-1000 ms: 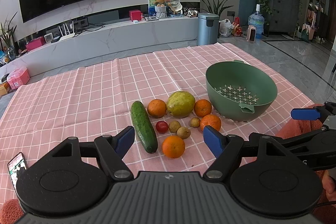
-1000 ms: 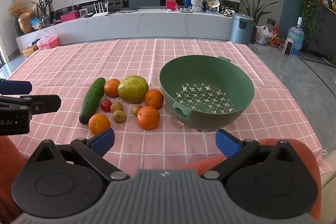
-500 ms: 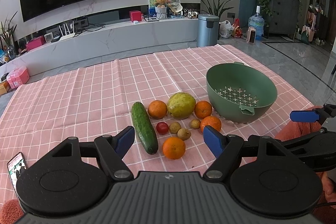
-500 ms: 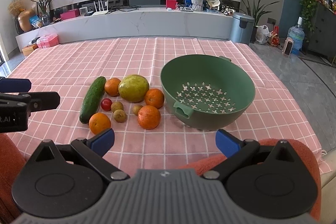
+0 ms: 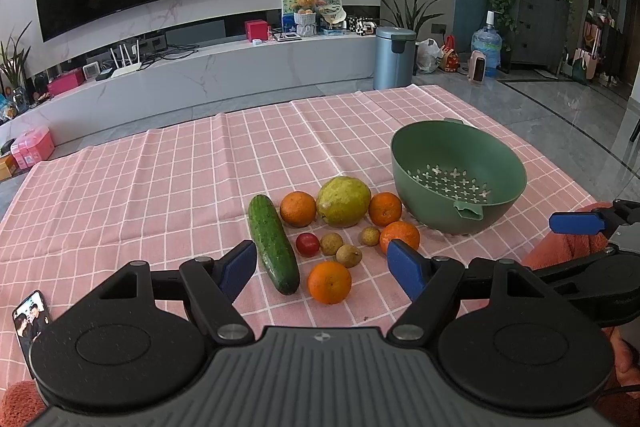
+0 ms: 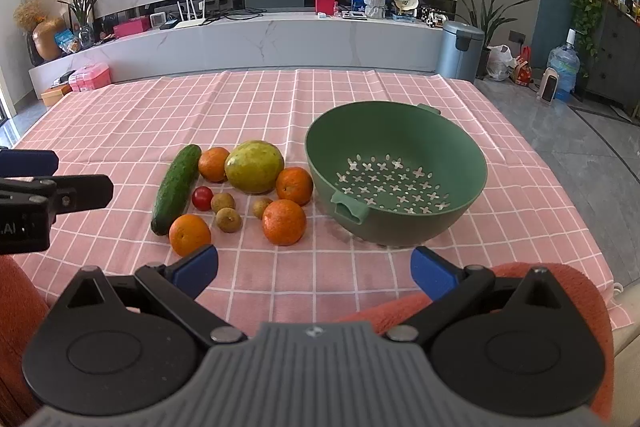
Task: Organize fruits
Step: 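Grasp the cucumber with the left tool while the right tool grasps the yellow-green pear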
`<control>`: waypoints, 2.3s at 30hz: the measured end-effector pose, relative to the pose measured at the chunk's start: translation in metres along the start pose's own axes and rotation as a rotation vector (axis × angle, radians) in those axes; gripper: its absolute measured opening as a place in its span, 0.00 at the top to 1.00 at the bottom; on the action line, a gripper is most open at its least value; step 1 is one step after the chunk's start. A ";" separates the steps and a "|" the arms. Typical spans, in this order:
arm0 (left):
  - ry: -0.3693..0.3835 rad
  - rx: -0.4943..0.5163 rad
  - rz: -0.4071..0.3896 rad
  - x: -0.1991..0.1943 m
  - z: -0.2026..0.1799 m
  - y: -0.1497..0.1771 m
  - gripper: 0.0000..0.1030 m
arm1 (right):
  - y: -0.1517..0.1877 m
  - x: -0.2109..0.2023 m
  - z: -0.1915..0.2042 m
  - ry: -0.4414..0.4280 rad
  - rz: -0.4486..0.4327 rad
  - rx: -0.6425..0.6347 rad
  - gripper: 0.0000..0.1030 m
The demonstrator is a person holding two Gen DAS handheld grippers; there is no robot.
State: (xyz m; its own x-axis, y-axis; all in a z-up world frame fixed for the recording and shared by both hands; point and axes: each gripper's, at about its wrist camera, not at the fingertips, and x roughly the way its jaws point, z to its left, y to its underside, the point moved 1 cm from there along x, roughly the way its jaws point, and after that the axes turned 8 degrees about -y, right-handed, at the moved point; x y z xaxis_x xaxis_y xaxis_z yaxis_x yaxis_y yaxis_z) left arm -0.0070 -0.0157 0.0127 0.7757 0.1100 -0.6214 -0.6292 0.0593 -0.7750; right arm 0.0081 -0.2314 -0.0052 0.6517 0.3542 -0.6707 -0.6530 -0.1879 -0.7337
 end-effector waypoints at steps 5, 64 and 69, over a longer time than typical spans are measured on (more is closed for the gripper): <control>0.018 -0.008 0.004 0.002 0.000 0.000 0.16 | 0.000 0.002 0.000 0.003 0.003 -0.005 0.05; 0.119 -0.337 0.373 0.203 0.071 -0.012 0.48 | -0.082 0.213 0.051 -0.240 0.267 -0.723 0.34; 0.122 -0.328 0.354 0.202 0.069 -0.011 0.57 | -0.079 0.217 0.052 -0.225 0.276 -0.719 0.34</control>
State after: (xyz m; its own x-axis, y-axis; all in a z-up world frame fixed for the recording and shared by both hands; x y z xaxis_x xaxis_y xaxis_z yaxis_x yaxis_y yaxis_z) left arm 0.1535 0.0742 -0.0963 0.5299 -0.0508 -0.8465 -0.8217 -0.2778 -0.4976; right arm 0.1813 -0.0918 -0.0869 0.3600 0.3706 -0.8562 -0.3208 -0.8126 -0.4866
